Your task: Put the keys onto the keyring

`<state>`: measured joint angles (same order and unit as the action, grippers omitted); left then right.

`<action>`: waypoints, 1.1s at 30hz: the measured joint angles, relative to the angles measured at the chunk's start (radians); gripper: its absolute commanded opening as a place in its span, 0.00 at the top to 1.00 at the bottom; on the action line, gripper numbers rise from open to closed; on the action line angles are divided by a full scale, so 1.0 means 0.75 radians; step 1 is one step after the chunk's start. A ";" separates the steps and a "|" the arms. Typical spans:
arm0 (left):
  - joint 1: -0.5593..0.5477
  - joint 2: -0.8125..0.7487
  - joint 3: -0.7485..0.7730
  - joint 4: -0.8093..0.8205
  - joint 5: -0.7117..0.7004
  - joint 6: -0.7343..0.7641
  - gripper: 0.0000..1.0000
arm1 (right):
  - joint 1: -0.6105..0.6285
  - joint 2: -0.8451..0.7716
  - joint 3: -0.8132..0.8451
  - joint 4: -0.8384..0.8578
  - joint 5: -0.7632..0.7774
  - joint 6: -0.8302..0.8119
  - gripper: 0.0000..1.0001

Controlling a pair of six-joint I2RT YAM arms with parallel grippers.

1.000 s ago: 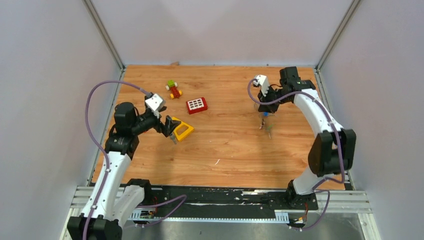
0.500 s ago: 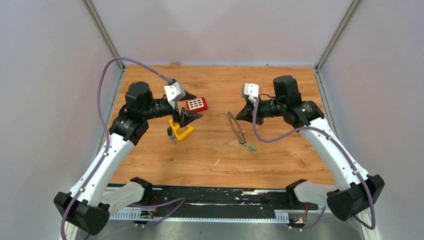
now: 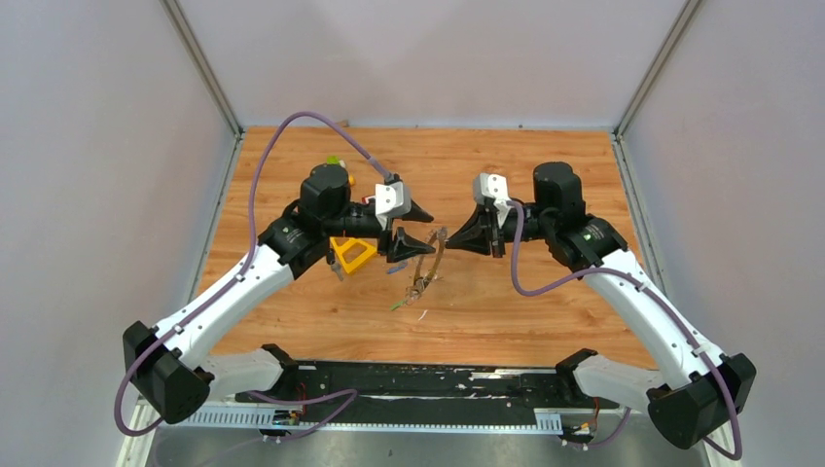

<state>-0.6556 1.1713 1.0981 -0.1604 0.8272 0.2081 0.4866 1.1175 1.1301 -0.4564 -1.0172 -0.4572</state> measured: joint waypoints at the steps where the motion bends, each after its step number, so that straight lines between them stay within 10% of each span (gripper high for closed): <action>1: -0.009 0.002 0.000 0.005 0.004 0.004 0.33 | 0.006 -0.004 -0.017 0.015 -0.007 0.006 1.00; 33: -0.131 0.032 -0.089 0.084 -0.022 0.105 0.85 | 0.019 -0.035 -0.137 0.098 -0.045 0.015 1.00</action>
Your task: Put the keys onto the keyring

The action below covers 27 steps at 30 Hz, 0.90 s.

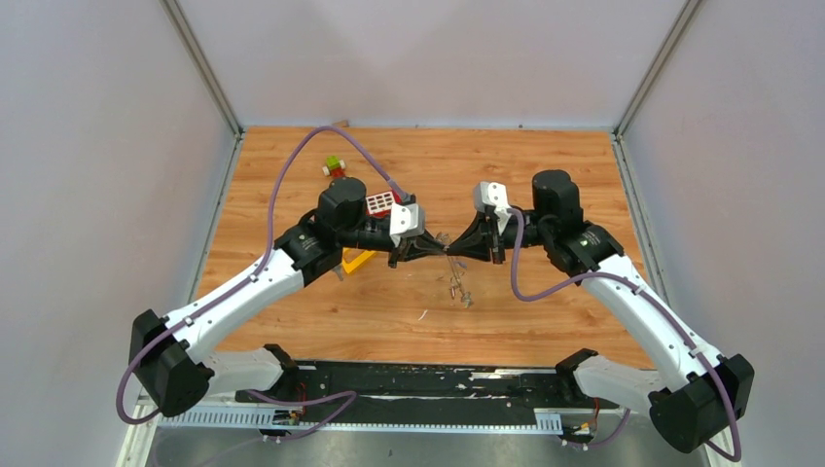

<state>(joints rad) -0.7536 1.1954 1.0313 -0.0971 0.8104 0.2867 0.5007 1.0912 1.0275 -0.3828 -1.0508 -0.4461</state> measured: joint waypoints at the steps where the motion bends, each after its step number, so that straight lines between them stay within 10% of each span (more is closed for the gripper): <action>1: -0.001 0.005 0.000 0.005 0.000 -0.003 0.86 | -0.002 0.001 0.000 0.000 0.003 0.000 1.00; 6: -0.002 0.020 0.000 0.009 -0.001 -0.016 1.00 | -0.007 0.002 0.000 -0.003 0.007 -0.001 1.00; 20: 0.005 -0.067 -0.154 0.128 -0.078 -0.054 1.00 | -0.012 -0.014 0.000 -0.019 0.026 -0.047 0.59; 27: 0.067 -0.170 -0.330 0.504 -0.006 -0.342 1.00 | -0.061 -0.100 0.000 -0.028 -0.003 -0.070 0.59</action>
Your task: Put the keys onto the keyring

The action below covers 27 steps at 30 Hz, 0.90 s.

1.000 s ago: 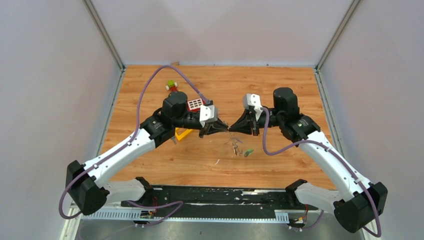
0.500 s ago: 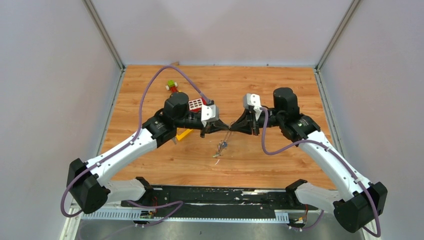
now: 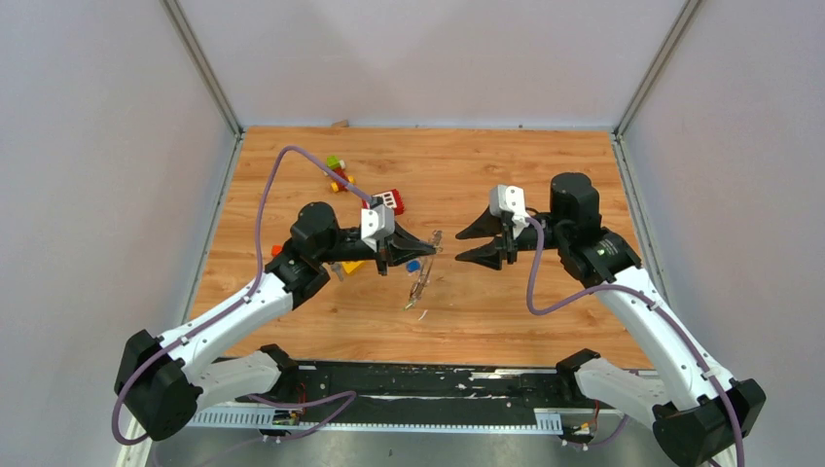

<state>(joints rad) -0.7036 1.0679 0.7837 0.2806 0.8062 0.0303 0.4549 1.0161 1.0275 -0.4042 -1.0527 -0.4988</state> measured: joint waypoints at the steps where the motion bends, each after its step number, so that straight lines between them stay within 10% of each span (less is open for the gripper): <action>1: 0.007 -0.003 -0.032 0.088 0.016 -0.064 1.00 | -0.001 -0.007 0.000 0.000 -0.009 -0.001 0.60; 12: 0.012 0.065 -0.213 0.699 0.078 -0.479 1.00 | -0.002 -0.004 -0.001 0.022 -0.095 0.031 0.63; 27: 0.013 0.071 -0.242 0.887 0.080 -0.561 1.00 | 0.027 0.039 -0.028 0.101 -0.135 0.116 0.68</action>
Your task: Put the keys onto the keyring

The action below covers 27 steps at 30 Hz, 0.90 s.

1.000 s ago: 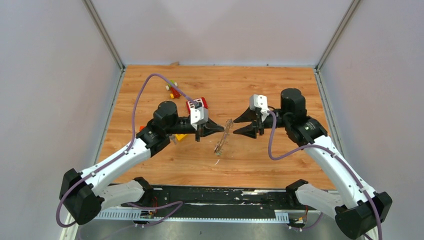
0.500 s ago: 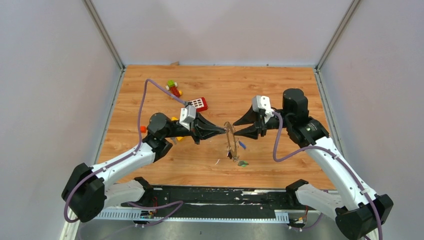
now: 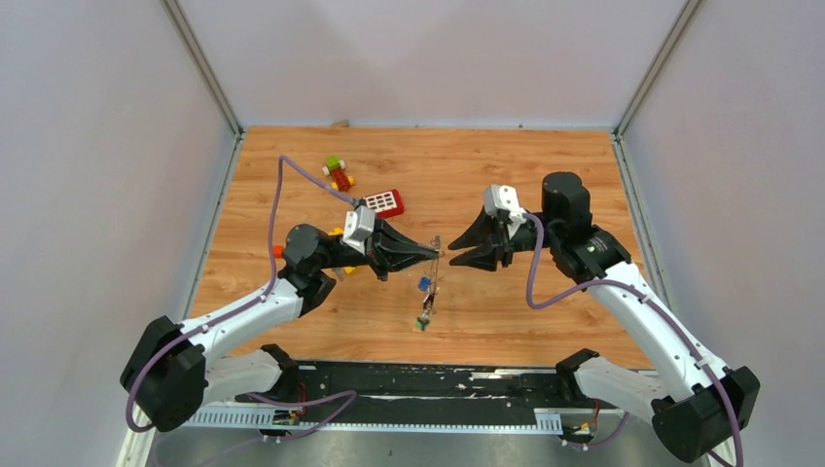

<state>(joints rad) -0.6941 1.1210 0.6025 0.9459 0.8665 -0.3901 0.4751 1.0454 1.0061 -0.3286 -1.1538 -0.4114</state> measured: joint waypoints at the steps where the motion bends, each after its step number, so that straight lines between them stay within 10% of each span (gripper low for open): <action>1: -0.001 0.001 -0.002 0.003 0.001 -0.002 1.00 | 0.004 0.000 0.000 0.004 0.000 0.002 0.68; 27: -0.015 0.036 -0.014 0.010 0.001 0.009 1.00 | 0.078 0.027 0.004 0.026 0.028 0.049 0.87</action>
<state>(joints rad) -0.7055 1.1477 0.5919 0.9531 0.8673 -0.3832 0.5335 1.0660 1.0092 -0.3092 -1.1328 -0.3748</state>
